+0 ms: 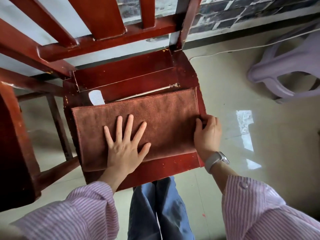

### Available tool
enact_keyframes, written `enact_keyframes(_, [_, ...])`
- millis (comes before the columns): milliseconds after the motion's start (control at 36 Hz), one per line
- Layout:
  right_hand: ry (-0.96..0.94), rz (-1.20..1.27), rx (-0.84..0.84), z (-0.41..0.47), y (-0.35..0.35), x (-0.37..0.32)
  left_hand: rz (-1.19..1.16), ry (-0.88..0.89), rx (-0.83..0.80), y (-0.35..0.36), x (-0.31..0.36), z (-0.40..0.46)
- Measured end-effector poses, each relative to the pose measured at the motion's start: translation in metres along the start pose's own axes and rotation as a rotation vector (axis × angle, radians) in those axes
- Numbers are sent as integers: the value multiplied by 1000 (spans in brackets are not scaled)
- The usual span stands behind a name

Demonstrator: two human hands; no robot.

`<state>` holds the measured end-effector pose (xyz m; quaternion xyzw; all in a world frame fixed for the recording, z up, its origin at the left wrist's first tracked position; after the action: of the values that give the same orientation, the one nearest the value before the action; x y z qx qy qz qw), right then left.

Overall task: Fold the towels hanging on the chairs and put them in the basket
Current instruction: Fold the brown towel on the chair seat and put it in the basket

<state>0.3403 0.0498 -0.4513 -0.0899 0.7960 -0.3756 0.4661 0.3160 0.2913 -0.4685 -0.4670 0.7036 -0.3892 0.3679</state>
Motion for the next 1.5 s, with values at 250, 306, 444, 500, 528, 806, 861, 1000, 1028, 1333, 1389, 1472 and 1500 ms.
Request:
enact_keyframes(250, [187,-236,-95,4,7,-6,32,-8,-29,2,-1,1])
enact_keyframes(306, [201,-245,-112,3,8,-8,35,-1,-32,1,0,1])
enact_keyframes(444, [146,-223,-111,-4,6,-10,32,5,-67,0,0,2])
enact_keyframes(500, [171,-79,-115,-4,3,-10,39,5,-91,0,-1,2])
enact_keyframes(528, [209,12,-120,-3,0,-11,44,5,-102,0,-1,2])
enact_keyframes(806, [116,347,-326,-23,-13,-75,-538,-21,-68,-34,-19,3])
enact_keyframes(861, [70,363,-377,-38,-6,-94,-1036,-227,-26,-49,-36,-1])
enact_keyframes(1000, [-39,339,-517,-85,30,-136,-1857,-539,-301,-61,-52,-16])
enact_keyframes(1028, [-38,328,-567,-94,39,-141,-1904,-582,-304,-60,-55,-17])
enact_keyframes(1333, [-37,271,-333,-98,38,-114,-1026,-503,-105,-48,-58,-8])
enact_keyframes(1389, [-56,207,-308,-94,36,-104,-850,-496,-45,-49,-50,-5])
enact_keyframes(1472, [-28,173,-322,-93,37,-95,-701,-544,-30,-47,-45,-2])
enact_keyframes(1500, [-28,164,-324,-93,37,-93,-689,-551,-8,-48,-46,-1])
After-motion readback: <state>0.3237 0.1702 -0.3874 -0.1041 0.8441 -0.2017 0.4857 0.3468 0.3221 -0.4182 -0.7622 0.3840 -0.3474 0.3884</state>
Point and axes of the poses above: each hand's wrist, its own z-axis towards the middle knuckle, its own y-axis out of the palm, x = y × z, the point moved 5 cm from there along z, towards the middle knuckle, and after that the axes turned 15 degrees about z, right-handed, at the moved point
